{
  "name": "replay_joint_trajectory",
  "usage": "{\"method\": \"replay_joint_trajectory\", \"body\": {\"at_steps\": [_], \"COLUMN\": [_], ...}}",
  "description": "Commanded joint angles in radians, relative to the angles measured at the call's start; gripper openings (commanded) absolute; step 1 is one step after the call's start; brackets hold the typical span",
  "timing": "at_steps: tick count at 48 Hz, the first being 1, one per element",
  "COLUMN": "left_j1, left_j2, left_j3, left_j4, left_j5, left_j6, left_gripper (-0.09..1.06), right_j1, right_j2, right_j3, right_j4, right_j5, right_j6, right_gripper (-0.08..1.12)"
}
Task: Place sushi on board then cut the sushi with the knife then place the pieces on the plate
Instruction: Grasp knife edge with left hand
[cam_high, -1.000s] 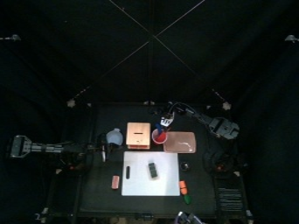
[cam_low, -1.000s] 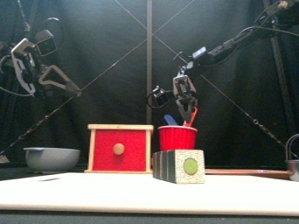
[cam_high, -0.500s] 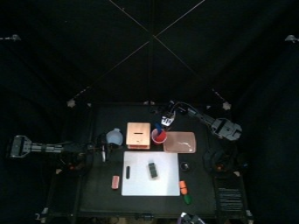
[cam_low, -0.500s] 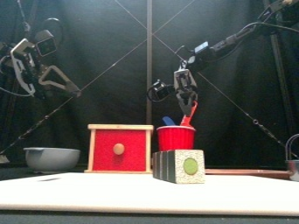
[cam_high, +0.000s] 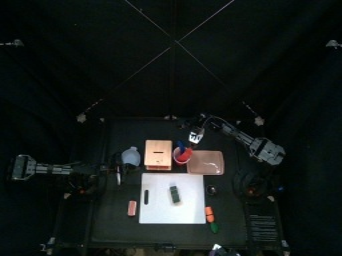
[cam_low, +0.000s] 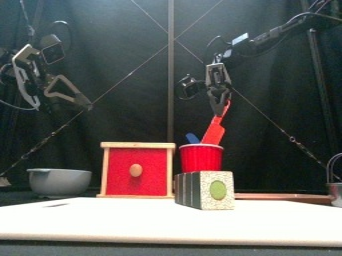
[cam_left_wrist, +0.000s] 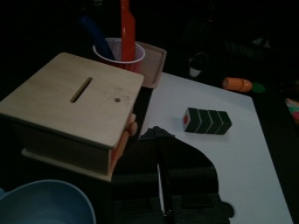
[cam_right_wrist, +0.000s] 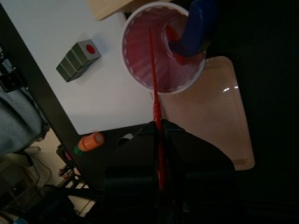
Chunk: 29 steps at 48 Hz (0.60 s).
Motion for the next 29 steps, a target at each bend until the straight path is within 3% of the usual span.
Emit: {"method": "replay_joint_trajectory", "body": {"at_steps": [1,29], "left_j1": [0.0,-0.002], "left_j2": [0.002,0.002], "left_j3": [-0.017,-0.034], "left_j4": [0.002,0.009], "left_j5": [-0.006,-0.012], "left_j6": [0.002,0.002], "left_gripper": [0.0,0.01], "right_j1": [-0.017,-0.037], "right_j2": [-0.074,-0.276], "right_j3": [0.008,0.014], "right_j4": [0.003,-0.002], "right_j5": [0.005,0.005], "right_j6": [-0.005,-0.017], "right_gripper": [0.4,0.4]}}
